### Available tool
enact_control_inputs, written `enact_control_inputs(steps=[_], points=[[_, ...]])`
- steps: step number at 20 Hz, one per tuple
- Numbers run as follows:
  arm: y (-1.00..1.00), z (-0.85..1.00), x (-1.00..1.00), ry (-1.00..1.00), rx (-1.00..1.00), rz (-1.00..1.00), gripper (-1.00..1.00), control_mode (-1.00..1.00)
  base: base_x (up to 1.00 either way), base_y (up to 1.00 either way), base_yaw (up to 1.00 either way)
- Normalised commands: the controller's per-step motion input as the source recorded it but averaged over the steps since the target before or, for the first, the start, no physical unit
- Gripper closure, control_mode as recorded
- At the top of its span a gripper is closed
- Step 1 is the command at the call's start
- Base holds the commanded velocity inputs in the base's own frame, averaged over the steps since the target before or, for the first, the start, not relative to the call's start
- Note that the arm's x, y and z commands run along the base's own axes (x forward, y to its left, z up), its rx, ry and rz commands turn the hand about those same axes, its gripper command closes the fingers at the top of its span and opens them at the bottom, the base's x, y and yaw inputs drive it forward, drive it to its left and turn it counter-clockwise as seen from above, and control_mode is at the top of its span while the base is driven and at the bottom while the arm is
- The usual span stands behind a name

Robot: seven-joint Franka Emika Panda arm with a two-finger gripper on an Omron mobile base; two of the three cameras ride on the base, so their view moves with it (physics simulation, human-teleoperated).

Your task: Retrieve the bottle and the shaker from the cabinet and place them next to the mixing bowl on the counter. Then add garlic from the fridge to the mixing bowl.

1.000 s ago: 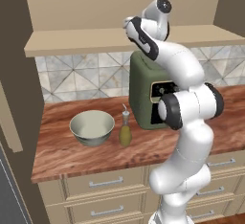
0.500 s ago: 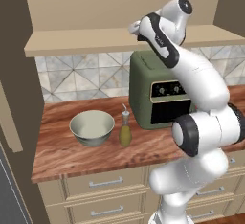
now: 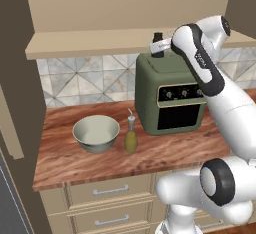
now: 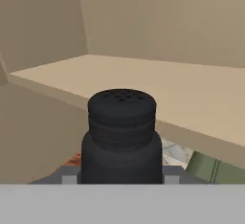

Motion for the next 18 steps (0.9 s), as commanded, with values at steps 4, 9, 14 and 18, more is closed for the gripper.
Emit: enact_control_inputs(steps=[4, 9, 14, 18], points=[[-0.01, -0.67, -0.92, -0.11, 0.00, 0.26, 1.00, -1.00, 0.00, 0.00, 0.00], [-0.05, -1.00, -0.31, -0.06, 0.00, 0.25, 1.00, -1.00, 0.00, 0.00, 0.00], [-0.01, -1.00, 0.00, -0.03, 0.00, 0.26, 1.00, -1.00, 0.00, 0.00, 0.00], [-0.03, -1.00, -0.04, -0.05, 0.00, 0.26, 1.00, -1.00, 0.00, 0.00, 0.00]])
